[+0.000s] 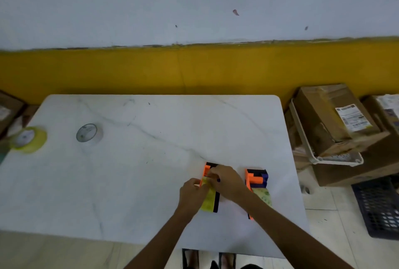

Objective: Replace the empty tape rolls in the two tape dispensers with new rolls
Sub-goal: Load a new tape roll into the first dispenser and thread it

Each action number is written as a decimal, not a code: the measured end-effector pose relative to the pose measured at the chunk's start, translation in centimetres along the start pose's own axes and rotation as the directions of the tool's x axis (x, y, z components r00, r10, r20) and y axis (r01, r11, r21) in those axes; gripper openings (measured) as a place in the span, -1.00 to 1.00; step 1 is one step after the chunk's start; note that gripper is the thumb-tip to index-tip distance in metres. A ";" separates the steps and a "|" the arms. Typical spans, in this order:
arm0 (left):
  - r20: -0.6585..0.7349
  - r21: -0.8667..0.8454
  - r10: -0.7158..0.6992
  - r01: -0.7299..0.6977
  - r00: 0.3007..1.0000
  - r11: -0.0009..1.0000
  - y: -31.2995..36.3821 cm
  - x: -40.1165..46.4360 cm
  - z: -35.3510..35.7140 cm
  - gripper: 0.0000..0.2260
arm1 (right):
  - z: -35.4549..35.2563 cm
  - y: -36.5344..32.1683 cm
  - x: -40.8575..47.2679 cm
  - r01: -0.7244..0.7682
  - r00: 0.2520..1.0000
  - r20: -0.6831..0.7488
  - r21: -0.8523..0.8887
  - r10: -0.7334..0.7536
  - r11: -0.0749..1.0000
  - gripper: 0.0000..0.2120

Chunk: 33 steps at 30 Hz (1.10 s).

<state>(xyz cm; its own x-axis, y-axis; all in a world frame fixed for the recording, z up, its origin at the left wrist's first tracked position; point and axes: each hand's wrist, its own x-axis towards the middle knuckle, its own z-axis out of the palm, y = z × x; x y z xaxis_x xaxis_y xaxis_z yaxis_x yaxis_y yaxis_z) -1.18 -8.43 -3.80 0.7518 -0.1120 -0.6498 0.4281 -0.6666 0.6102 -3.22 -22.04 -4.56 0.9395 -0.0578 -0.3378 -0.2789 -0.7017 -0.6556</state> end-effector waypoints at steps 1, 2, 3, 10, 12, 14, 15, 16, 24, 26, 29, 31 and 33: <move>-0.020 0.013 0.006 -0.005 1.000 1.000 0.1 0.1 0.0 -0.64 | -0.3 0.2 0.5 0.035 0.999 0.043 -0.061 -0.032 0.998 -0.77; -0.038 0.023 0.027 -0.026 0.999 0.999 0.0 0.3 0.1 -0.63 | -0.6 0.3 0.8 0.060 0.996 0.075 -0.105 -0.053 0.993 -0.77; -0.053 0.034 0.038 -0.036 0.998 0.999 0.0 0.5 -0.1 -0.62 | -0.7 0.5 1.4 0.073 0.993 0.103 -0.136 -0.059 0.988 -0.76; -0.094 0.113 0.097 -0.086 0.991 0.990 -0.7 2.2 0.4 -0.51 | -1.1 0.8 3.6 0.047 0.978 0.208 -0.256 0.008 0.965 -0.75; -0.096 0.109 0.097 -0.087 0.991 0.990 -0.9 2.6 0.5 -0.50 | -0.7 1.2 4.0 -0.010 0.987 0.149 -0.277 0.053 0.961 -0.73; -0.100 0.133 0.096 -0.082 0.990 0.988 -0.9 3.0 0.7 -0.51 | -0.1 1.3 4.2 -0.074 0.991 0.088 -0.296 0.104 0.952 -0.71; -0.101 0.154 0.097 -0.080 0.990 0.985 -0.8 3.1 0.8 -0.52 | 0.2 1.3 4.2 -0.097 0.990 0.072 -0.307 0.124 0.947 -0.70; -0.104 0.175 0.097 -0.078 0.990 0.981 -0.7 3.2 0.9 -0.53 | 0.5 1.3 4.2 -0.111 0.988 0.063 -0.320 0.139 0.941 -0.70; -0.073 0.320 0.114 -0.085 0.991 0.944 -0.8 2.7 1.1 -0.48 | 0.5 1.0 5.1 -0.220 0.966 0.073 -0.261 0.247 0.940 -0.72; -0.046 0.392 0.134 -0.105 0.990 0.914 -0.8 2.5 1.1 -0.46 | 0.5 1.2 5.1 -0.207 0.969 0.072 -0.285 0.236 0.936 -0.78; -0.023 0.498 0.168 -0.135 0.986 0.857 -0.7 2.4 0.9 -0.38 | 0.1 1.3 5.3 -0.194 0.975 0.051 -0.276 0.216 0.941 -0.86; -0.006 0.565 0.206 -0.166 0.979 0.808 -0.6 2.6 0.7 -0.32 | -0.3 1.2 5.6 -0.182 0.977 0.061 -0.271 0.206 0.945 -0.85; 0.029 0.606 0.223 -0.194 0.974 0.771 -0.4 2.9 0.5 -0.31 | -0.5 1.2 5.9 -0.160 0.977 0.083 -0.330 0.197 0.930 -0.79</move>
<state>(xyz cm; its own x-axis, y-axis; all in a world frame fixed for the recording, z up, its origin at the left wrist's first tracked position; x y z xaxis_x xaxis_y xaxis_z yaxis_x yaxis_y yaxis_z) 0.60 -8.86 -6.11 0.8135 -0.2787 -0.5104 -0.1195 -0.9391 0.3223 2.12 -23.55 -6.99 0.8462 -0.1358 -0.5153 -0.3437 -0.8781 -0.3330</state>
